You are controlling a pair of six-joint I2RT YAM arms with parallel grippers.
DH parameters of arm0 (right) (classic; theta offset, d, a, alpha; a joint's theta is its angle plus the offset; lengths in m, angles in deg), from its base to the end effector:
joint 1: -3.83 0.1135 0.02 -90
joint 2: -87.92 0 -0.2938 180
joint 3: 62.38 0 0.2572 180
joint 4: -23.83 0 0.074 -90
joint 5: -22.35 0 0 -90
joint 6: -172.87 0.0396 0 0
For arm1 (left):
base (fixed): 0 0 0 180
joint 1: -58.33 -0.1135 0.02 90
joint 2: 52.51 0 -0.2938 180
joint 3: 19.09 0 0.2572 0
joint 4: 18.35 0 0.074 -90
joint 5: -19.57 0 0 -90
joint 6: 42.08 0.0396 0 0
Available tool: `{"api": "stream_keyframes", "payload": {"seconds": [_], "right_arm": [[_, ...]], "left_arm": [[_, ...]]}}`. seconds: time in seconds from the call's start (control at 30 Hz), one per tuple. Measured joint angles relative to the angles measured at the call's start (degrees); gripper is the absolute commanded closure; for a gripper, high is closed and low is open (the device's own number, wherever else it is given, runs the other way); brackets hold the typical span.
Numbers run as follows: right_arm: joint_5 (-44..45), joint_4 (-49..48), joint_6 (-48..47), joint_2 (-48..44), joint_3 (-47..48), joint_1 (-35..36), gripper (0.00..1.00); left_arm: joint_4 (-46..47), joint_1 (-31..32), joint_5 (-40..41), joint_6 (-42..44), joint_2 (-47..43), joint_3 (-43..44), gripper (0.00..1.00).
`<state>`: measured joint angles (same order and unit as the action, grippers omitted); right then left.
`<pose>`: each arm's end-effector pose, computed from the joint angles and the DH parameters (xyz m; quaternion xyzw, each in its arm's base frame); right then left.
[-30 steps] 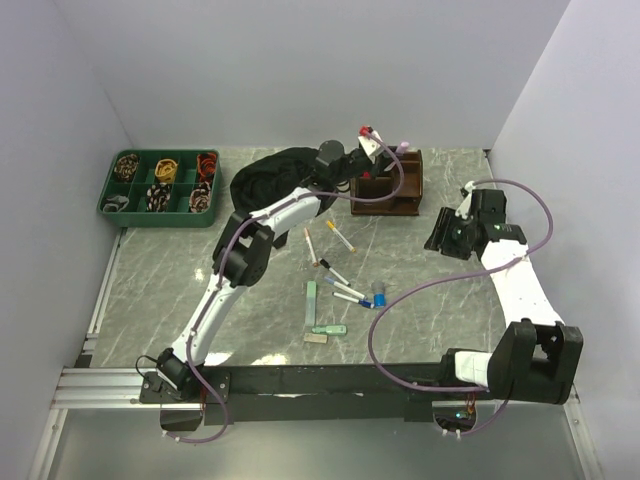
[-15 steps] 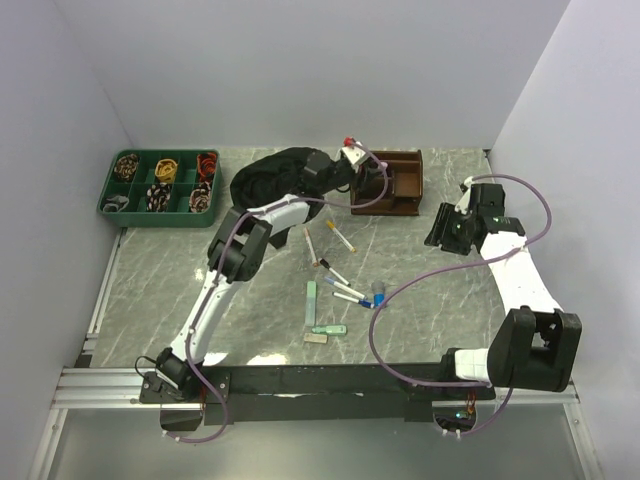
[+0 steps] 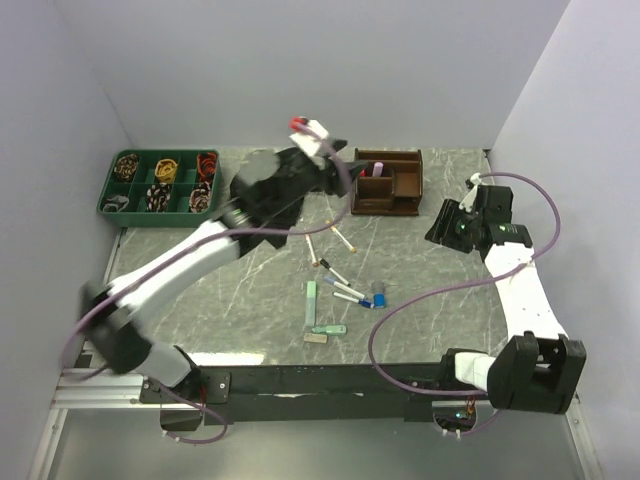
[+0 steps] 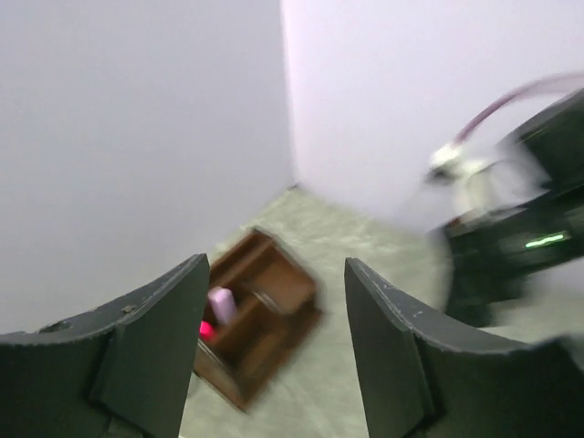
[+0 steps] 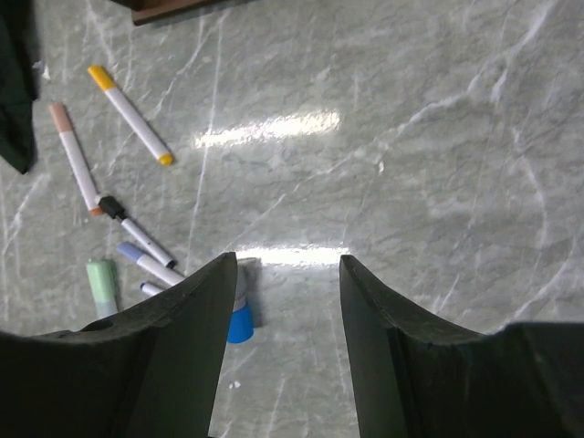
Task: Sort the stationery into containers
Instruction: Place the stationery in the storage box, then pick up the stationery from the center of the board.
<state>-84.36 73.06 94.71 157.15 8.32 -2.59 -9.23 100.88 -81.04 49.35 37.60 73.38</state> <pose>0.2479 -0.0164 0.3119 0.0948 0.9195 0.1522 0.3497 0.2811 -0.2679 0.4404 0.3023 0.5575 -0.3255 0.7013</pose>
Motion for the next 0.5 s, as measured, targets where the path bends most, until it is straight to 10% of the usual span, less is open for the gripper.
{"api": "stream_keyframes", "payload": {"seconds": [0.2,0.5], "right_arm": [[-1.5,0.5,2.0,-2.8,-3.4,0.0,0.44],[-3.5,1.4,5.3,-5.7,-6.4,0.0,0.44]], "left_arm": [[-19.9,1.2,4.6,-12.3,-19.3,-12.5,0.35],[-46.7,-1.7,2.2,-23.9,-11.9,-24.4,0.42]]}}
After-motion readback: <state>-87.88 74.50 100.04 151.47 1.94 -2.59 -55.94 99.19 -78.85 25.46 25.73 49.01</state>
